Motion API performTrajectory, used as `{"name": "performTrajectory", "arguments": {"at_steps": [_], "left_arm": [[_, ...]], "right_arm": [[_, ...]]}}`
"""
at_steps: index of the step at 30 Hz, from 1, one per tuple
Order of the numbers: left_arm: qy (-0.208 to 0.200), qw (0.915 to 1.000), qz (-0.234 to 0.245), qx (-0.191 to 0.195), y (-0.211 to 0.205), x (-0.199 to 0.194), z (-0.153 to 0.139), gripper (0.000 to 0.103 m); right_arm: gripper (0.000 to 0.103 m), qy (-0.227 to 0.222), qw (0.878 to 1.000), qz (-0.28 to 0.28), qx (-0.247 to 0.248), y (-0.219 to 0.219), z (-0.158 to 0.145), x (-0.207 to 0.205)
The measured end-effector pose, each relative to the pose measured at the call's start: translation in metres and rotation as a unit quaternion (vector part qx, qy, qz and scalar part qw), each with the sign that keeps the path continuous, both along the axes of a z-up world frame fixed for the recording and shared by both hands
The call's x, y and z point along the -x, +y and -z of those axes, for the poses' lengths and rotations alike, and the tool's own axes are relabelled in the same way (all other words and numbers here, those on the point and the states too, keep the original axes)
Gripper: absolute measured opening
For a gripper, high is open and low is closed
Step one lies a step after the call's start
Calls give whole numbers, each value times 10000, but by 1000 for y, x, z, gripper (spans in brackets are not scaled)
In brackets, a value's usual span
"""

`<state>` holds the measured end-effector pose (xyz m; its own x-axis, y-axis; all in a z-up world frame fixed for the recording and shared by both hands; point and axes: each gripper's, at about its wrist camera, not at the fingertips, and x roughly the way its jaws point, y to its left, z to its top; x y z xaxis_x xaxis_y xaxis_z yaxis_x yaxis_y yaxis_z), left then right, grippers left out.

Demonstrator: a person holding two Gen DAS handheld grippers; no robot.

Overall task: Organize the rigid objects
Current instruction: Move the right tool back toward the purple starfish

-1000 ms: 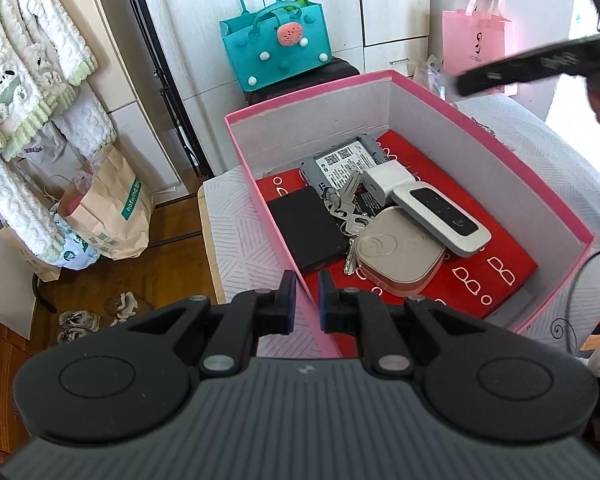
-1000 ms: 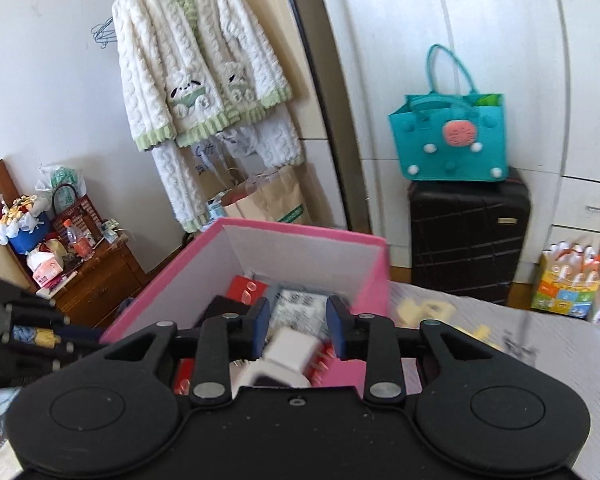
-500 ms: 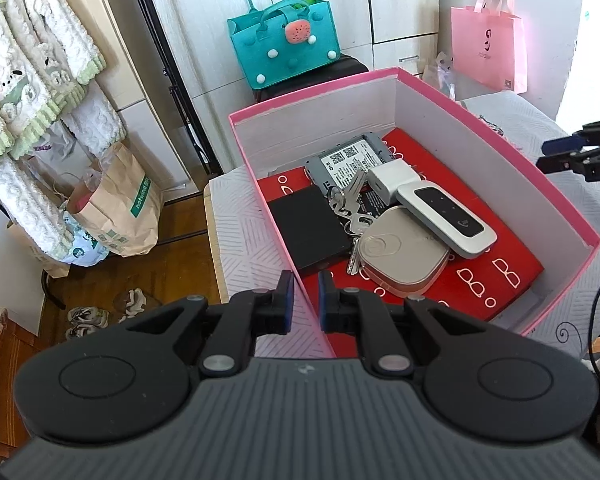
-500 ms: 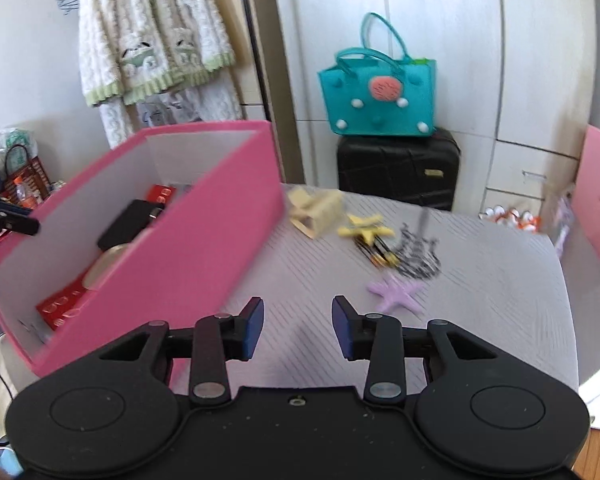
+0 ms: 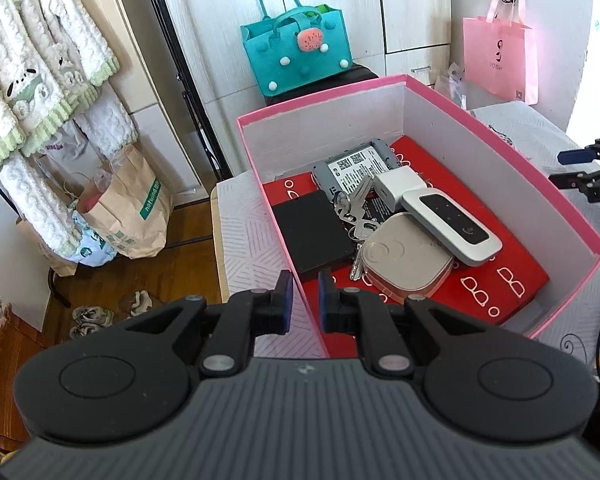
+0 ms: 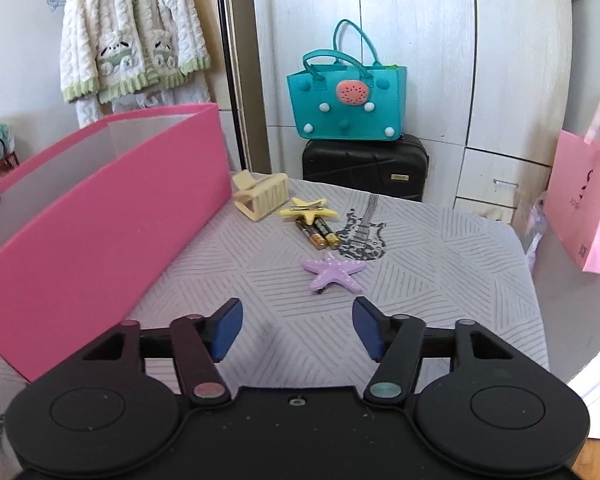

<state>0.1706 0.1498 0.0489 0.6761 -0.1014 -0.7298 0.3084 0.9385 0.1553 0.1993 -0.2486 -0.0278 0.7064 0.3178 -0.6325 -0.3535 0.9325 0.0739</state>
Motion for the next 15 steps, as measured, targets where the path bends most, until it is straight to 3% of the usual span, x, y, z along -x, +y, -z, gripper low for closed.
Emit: {"name": "performTrajectory", "arguments": {"at_steps": [8, 12, 15], "left_arm": [[1, 9999, 23, 123, 4, 0, 1, 10], [-11, 9998, -13, 203, 5, 0, 2, 10], [-25, 9998, 11, 199, 6, 2, 3, 10]], "right_arm": [[66, 48, 9995, 217, -237, 0, 12, -28], [66, 324, 9961, 643, -512, 5, 22, -52], [67, 153, 9974, 674, -198, 14, 30, -59]]}}
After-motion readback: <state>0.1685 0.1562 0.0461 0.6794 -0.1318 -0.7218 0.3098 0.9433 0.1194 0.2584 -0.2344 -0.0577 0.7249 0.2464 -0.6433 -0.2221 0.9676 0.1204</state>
